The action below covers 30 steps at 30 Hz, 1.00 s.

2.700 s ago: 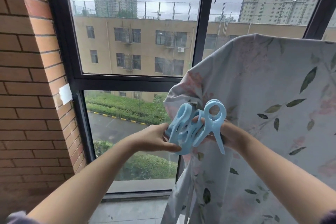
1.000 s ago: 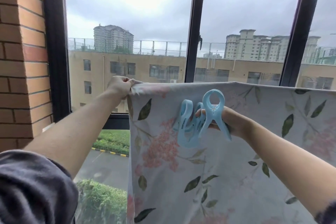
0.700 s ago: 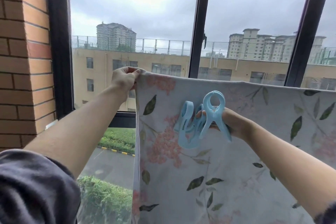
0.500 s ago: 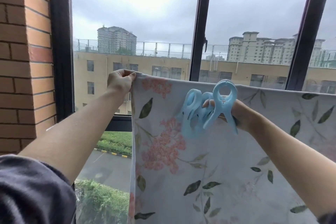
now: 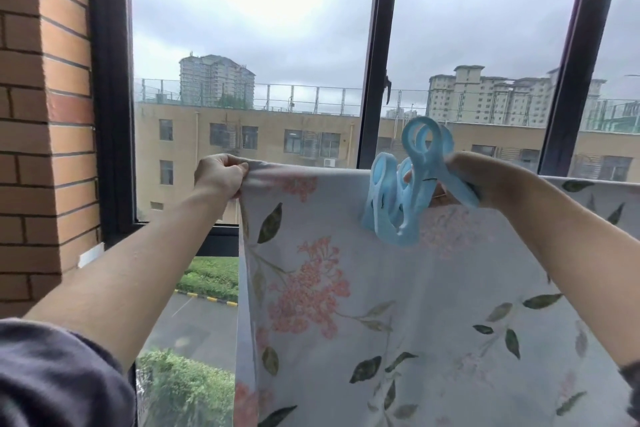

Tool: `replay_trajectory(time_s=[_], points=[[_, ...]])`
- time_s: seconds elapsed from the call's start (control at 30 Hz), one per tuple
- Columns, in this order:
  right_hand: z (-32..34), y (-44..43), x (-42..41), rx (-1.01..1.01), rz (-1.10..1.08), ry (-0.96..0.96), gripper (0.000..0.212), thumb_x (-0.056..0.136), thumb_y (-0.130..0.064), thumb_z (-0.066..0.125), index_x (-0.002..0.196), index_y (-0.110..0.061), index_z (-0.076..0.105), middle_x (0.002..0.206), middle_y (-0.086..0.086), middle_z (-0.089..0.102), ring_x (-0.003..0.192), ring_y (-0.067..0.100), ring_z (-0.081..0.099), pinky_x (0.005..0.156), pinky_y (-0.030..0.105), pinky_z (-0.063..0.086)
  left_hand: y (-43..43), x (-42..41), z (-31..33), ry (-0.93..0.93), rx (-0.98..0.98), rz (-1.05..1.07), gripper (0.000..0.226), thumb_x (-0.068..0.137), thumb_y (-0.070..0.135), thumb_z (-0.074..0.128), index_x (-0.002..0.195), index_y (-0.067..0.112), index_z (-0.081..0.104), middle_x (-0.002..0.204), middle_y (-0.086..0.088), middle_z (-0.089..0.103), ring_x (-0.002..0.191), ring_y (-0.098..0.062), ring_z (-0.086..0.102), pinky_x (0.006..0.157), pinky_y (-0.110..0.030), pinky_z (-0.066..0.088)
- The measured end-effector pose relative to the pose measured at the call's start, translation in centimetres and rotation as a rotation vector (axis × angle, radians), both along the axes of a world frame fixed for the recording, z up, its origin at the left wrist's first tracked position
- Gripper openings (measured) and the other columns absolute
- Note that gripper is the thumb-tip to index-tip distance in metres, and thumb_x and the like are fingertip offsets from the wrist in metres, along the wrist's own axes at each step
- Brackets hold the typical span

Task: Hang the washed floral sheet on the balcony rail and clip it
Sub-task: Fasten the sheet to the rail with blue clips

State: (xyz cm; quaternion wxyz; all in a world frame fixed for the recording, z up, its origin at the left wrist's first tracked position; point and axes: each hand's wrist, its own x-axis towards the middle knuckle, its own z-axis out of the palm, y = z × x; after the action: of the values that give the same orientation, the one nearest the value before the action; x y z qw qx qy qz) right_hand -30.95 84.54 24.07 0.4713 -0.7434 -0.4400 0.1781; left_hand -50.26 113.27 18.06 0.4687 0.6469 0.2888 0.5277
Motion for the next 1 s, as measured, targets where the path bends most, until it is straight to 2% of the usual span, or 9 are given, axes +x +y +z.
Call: replay_trajectory(time_s=[0.1,0.13,0.23,0.3,0.47,0.6,0.8,0.93,1.0], points=[[0.6,0.6,-1.0,-0.070,-0.030,0.028,0.022,0.093,-0.001,0.042,0.102,0.002,0.062,0.076,0.009,0.069,0.066,0.016,0.068,0.075,0.030,0.056,0.4,0.0,-1.3,0.058,-0.043,0.024,0.018,0.088,0.012,0.061,0.070,0.017,0.060,0.087,-0.009,0.061,0.077,-0.022,0.055,0.054,-0.029,0.049],[0.7,1.0,-1.2,-0.086,-0.034,0.035,0.023,0.093,-0.001,0.042,0.105,0.003,0.061,0.083,0.012,0.071,0.071,0.017,0.070,0.073,0.031,0.058,0.5,-0.1,-1.8,0.069,-0.064,0.022,0.018,0.088,0.012,0.061,0.070,0.017,0.060,0.088,-0.009,0.061,0.077,-0.022,0.055,0.054,-0.028,0.048],[1.0,2.0,-1.6,-0.151,-0.074,-0.008,0.025,0.091,-0.005,0.046,0.109,0.004,0.060,0.105,0.022,0.066,0.090,0.027,0.065,0.084,0.034,0.054,0.9,-0.1,-3.5,0.114,-0.118,0.018,0.017,0.088,0.011,0.061,0.072,0.016,0.061,0.089,-0.009,0.062,0.078,-0.023,0.056,0.059,-0.029,0.051],[1.1,2.4,-1.8,-0.189,-0.095,-0.021,0.025,0.088,-0.009,0.051,0.107,0.004,0.061,0.105,0.023,0.062,0.091,0.030,0.060,0.089,0.036,0.050,1.2,-0.1,-4.5,0.126,-0.147,0.012,0.017,0.088,0.011,0.061,0.071,0.016,0.061,0.089,-0.008,0.062,0.080,-0.022,0.056,0.061,-0.030,0.052],[0.8,3.1,-2.3,-0.224,-0.099,-0.016,0.035,0.086,-0.012,0.058,0.115,0.007,0.059,0.102,0.018,0.065,0.090,0.026,0.065,0.089,0.040,0.052,1.7,-0.1,-6.2,0.136,-0.198,-0.016,0.019,0.088,0.010,0.062,0.070,0.014,0.061,0.088,-0.010,0.062,0.080,-0.025,0.056,0.063,-0.033,0.053],[0.4,3.4,-2.3,-0.246,-0.083,-0.042,0.021,0.083,-0.014,0.063,0.099,0.000,0.066,0.095,0.015,0.068,0.086,0.026,0.066,0.094,0.043,0.050,1.9,-0.1,-7.2,0.149,-0.208,-0.021,0.014,0.088,0.010,0.061,0.074,0.011,0.064,0.085,-0.010,0.062,0.078,-0.025,0.056,0.057,-0.029,0.050],[-0.2,3.6,-2.2,-0.275,-0.080,-0.119,0.020,0.081,-0.017,0.065,0.097,-0.004,0.067,0.093,0.010,0.064,0.082,0.021,0.061,0.083,0.036,0.049,1.8,-0.2,-7.6,0.151,-0.199,-0.022,0.020,0.088,0.011,0.061,0.069,0.016,0.061,0.086,-0.010,0.061,0.077,-0.024,0.056,0.051,-0.027,0.045],[-0.7,3.9,-1.8,-0.294,-0.101,-0.152,0.014,0.084,-0.016,0.062,0.094,-0.007,0.064,0.089,0.007,0.060,0.074,0.017,0.057,0.069,0.029,0.045,1.5,-0.6,-7.7,0.151,-0.193,-0.017,0.019,0.088,0.012,0.061,0.069,0.016,0.061,0.086,-0.010,0.062,0.078,-0.023,0.056,0.053,-0.027,0.046],[-0.9,3.9,-1.7,-0.281,-0.130,-0.162,0.012,0.084,-0.016,0.061,0.092,-0.007,0.063,0.088,0.006,0.059,0.074,0.016,0.056,0.068,0.028,0.043,1.2,-1.0,-7.4,0.131,-0.176,-0.017,0.019,0.089,0.012,0.060,0.070,0.016,0.061,0.085,-0.009,0.061,0.078,-0.022,0.056,0.054,-0.028,0.047]])
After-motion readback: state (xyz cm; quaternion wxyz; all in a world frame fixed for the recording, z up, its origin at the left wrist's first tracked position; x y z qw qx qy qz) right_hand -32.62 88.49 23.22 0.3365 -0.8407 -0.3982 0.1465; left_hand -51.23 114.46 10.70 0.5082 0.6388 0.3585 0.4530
